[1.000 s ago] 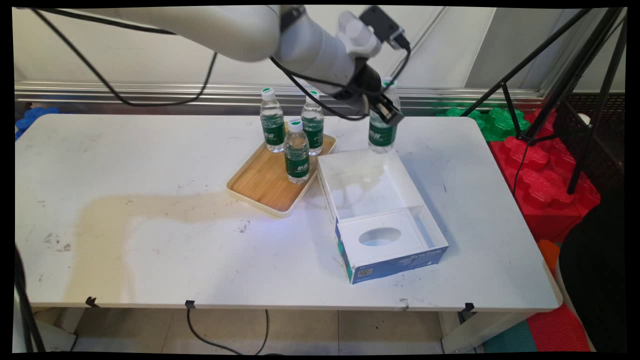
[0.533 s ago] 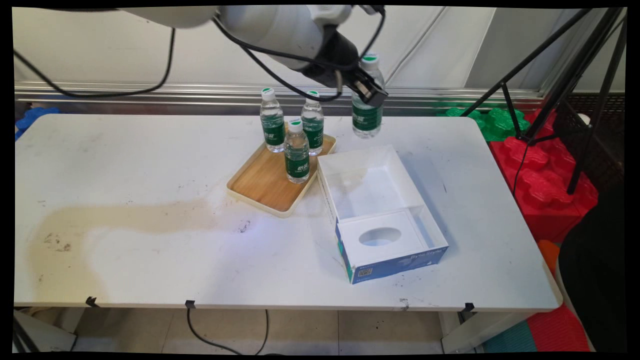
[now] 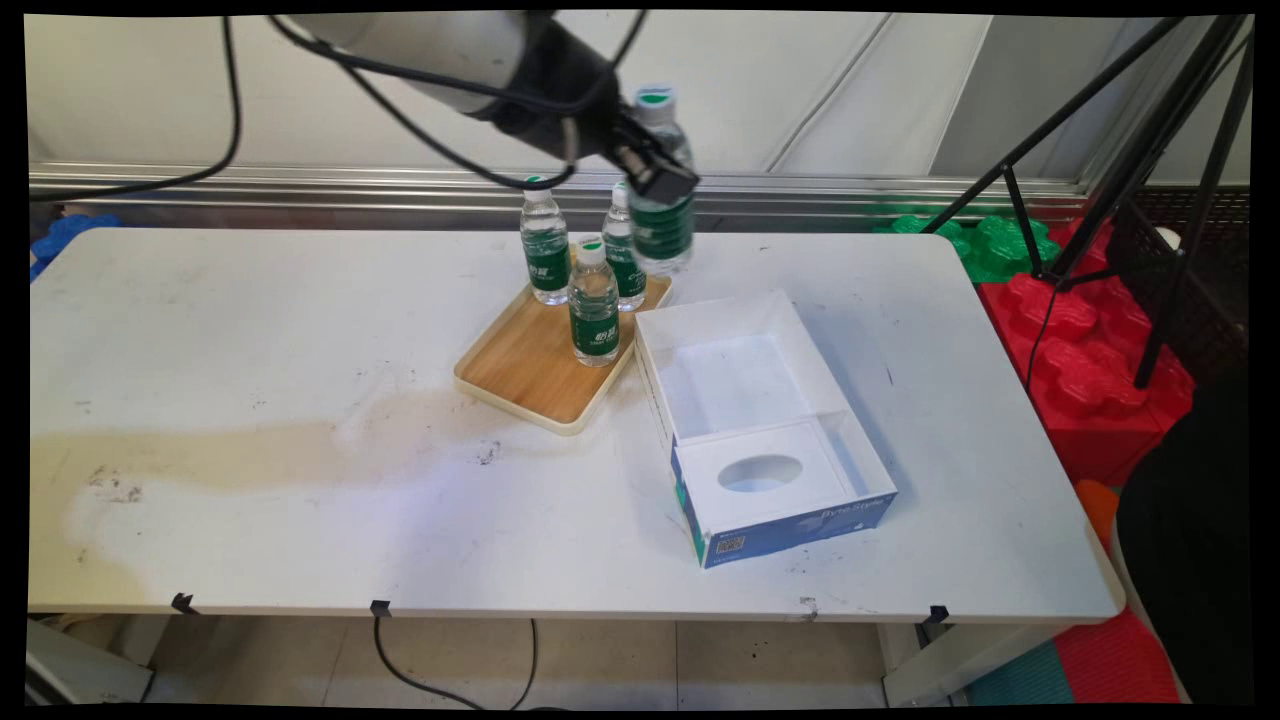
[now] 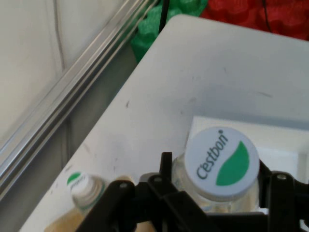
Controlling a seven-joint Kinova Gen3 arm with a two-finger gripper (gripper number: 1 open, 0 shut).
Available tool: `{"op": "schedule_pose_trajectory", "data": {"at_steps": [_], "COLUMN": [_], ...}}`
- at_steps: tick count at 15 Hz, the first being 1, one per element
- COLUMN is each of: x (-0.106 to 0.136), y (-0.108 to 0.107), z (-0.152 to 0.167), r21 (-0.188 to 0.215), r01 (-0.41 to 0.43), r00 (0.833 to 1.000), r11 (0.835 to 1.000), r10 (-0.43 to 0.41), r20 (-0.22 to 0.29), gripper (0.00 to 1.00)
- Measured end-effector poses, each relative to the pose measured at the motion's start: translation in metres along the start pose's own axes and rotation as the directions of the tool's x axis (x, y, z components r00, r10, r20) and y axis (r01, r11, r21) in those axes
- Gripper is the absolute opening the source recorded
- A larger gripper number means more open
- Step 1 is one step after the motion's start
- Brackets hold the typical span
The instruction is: Place the picked object on the tray
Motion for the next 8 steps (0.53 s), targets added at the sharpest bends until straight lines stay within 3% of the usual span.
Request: {"op": "schedule_pose_trajectory", "data": {"at_steps": [8], "x": [-0.039], "y": [-0.018], "z": [-0.039], "r21": [0.021], "r01": [0.022], "r00": [0.997], "r11": [1.000], "r10": [-0.024], "r20": [0.068], "gripper": [0.00]}}
